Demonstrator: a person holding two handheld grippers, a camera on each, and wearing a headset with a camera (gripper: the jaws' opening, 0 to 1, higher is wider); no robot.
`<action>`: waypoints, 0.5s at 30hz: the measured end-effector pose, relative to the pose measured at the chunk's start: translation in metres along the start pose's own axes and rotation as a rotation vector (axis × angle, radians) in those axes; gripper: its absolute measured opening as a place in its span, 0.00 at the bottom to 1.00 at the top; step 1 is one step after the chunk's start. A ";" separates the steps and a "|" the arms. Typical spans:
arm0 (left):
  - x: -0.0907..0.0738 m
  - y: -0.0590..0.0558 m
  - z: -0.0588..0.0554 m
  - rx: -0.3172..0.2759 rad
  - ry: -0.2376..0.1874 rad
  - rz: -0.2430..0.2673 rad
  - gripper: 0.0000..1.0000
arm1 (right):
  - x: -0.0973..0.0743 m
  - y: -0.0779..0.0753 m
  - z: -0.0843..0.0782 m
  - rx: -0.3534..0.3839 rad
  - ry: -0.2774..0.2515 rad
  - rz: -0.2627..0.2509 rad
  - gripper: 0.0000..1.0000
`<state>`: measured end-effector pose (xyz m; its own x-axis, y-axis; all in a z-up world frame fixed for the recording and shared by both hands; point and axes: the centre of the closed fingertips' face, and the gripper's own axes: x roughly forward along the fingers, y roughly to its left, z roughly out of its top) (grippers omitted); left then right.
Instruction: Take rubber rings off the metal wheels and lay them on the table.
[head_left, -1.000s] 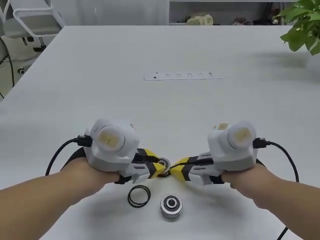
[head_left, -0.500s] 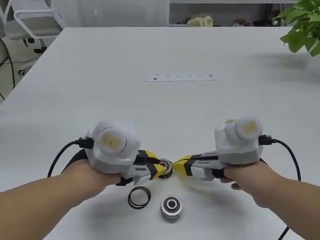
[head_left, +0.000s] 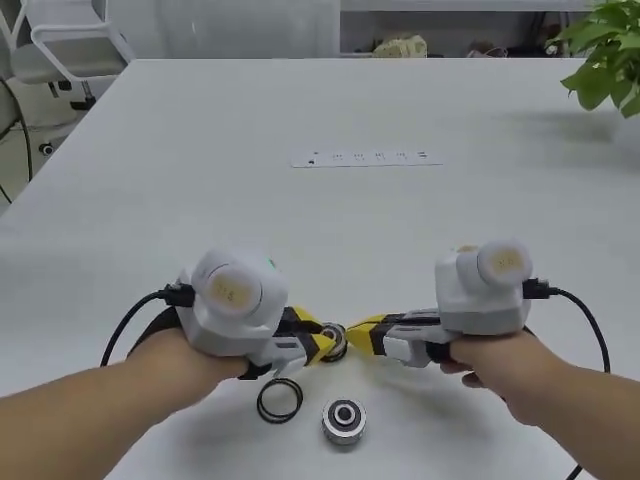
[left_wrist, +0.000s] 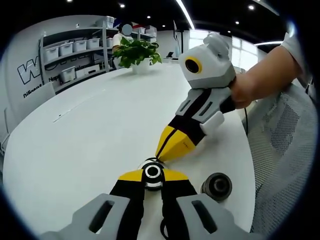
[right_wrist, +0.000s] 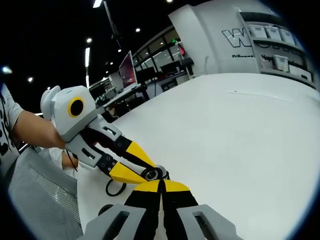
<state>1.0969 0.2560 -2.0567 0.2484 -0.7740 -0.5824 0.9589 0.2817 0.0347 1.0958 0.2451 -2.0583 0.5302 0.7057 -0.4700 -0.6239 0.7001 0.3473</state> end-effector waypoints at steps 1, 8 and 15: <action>0.000 0.000 0.000 0.001 0.001 0.002 0.07 | 0.000 0.001 0.000 -0.004 0.000 0.001 0.00; 0.000 0.000 0.000 0.007 0.002 0.007 0.07 | 0.003 0.008 0.001 -0.028 0.006 0.015 0.00; 0.001 0.000 0.000 0.009 0.001 0.004 0.07 | 0.006 0.012 0.001 -0.039 0.014 0.020 0.00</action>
<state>1.0967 0.2554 -2.0570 0.2523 -0.7722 -0.5831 0.9591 0.2797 0.0445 1.0920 0.2576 -2.0563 0.5099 0.7174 -0.4748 -0.6559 0.6813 0.3250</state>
